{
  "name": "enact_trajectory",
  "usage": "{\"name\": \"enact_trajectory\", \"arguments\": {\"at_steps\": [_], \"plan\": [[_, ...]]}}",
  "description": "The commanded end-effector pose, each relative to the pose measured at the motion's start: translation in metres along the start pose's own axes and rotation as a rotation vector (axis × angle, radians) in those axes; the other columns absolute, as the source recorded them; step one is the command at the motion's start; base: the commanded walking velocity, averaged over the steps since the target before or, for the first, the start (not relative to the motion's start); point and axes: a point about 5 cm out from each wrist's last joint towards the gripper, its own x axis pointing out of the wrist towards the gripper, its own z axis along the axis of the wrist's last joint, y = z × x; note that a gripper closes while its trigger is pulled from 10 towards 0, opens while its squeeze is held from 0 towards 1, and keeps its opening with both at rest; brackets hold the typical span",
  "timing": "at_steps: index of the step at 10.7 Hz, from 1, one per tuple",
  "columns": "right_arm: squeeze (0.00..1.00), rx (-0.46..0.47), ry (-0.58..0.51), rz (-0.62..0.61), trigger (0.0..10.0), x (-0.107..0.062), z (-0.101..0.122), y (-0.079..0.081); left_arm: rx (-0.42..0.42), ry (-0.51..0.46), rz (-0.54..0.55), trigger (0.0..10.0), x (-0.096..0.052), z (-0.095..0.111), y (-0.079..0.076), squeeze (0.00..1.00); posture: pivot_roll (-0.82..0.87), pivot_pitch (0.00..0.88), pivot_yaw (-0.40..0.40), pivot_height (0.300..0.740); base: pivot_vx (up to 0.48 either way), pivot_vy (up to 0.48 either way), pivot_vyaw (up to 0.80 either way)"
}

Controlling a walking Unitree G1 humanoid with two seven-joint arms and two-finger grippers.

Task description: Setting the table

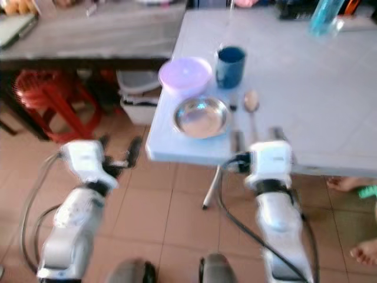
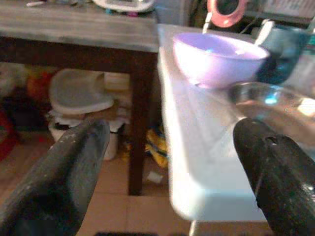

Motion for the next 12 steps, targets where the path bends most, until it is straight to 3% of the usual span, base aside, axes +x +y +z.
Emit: {"name": "enact_trajectory", "arguments": {"at_steps": [1,8,11,12], "plan": [[0.0,0.018,-0.02,0.01,10.0,0.0,0.005,0.007,0.024,0.005,0.035,10.0,-0.004,0.001,0.01,0.0,-0.06,0.156,0.056,0.74,0.0,0.0,0.0],[0.0,-0.002,-0.001,-0.009,10.0,0.023,0.008,-0.013,0.06,0.029,0.062,10.0,-0.013,-0.001,0.018,0.0,-0.04,0.189,0.072,0.74,0.0,0.0,0.0],[0.0,0.158,0.031,0.044,10.0,0.033,0.012,-0.001,0.07,0.032,0.056,10.0,-0.013,0.0,0.02,0.0,-0.04,0.194,0.08,0.74,0.0,0.0,0.0],[0.0,0.134,-0.008,0.05,10.0,0.037,0.019,0.002,0.071,0.032,0.052,10.0,-0.013,0.0,0.019,0.0,-0.04,0.195,0.081,0.74,0.0,0.0,0.0]]}}
